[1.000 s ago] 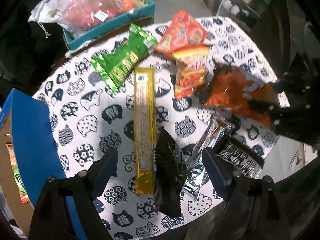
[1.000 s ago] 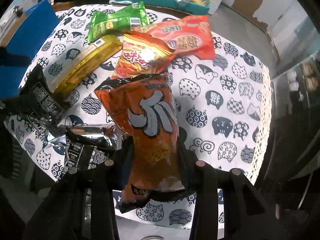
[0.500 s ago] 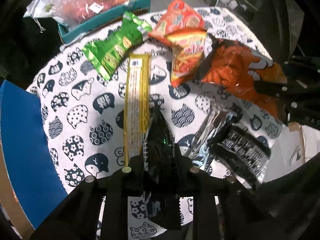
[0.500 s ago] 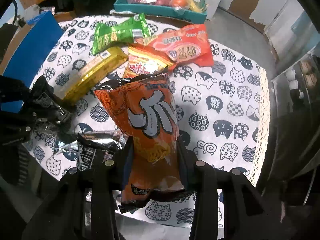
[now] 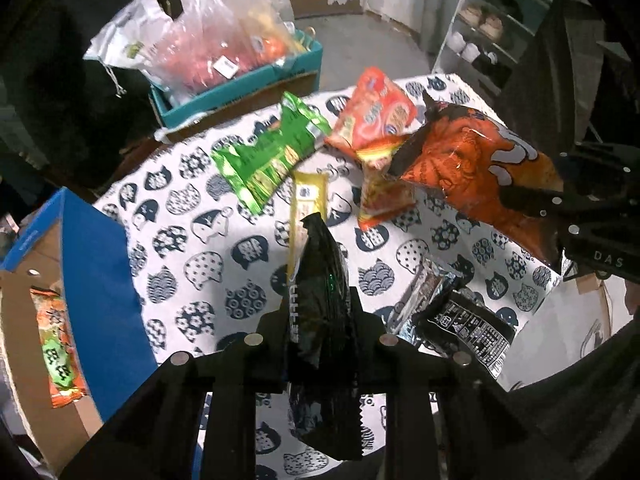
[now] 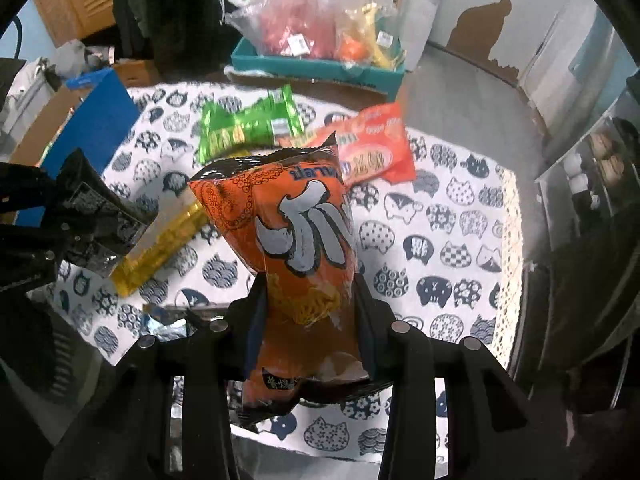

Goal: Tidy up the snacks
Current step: 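Carry both packets over the cardboard box and release them inside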

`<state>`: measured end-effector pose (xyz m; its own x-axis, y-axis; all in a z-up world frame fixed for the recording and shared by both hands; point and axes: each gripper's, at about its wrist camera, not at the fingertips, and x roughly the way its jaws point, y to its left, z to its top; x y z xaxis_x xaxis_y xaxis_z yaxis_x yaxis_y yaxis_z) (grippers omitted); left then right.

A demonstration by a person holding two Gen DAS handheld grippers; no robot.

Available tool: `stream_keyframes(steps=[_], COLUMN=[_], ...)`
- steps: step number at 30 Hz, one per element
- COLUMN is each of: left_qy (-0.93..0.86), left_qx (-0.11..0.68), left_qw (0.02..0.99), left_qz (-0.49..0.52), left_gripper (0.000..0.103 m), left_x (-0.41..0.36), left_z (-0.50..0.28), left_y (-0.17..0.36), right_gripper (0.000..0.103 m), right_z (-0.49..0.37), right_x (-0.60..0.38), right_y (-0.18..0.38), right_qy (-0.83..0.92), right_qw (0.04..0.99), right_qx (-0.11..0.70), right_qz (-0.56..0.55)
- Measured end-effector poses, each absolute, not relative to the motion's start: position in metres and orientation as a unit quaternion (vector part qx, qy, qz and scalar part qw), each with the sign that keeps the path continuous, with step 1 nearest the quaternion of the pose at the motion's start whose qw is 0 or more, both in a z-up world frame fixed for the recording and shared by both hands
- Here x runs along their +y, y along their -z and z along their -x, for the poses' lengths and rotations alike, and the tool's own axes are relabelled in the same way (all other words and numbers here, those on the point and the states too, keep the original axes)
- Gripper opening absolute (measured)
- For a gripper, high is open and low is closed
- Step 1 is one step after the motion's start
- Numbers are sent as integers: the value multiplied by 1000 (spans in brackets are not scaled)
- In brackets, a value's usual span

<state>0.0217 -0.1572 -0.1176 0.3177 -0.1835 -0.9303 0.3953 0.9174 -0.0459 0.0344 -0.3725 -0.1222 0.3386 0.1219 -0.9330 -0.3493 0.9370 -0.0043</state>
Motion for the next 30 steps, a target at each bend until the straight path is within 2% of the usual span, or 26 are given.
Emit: stream_keyframes(steps=[30], left_qy=[140], left_qx=[454], left_qw=[870], left_qz=[-135], left_gripper=[22], left_x=[-112], left_z=[-5], left_y=[39], right_gripper=[38], right_z=[-40], right_x=[-312], right_y=[40], right_qy=[-183], right_qw=[859], right_qx=[468], right_qz=[96])
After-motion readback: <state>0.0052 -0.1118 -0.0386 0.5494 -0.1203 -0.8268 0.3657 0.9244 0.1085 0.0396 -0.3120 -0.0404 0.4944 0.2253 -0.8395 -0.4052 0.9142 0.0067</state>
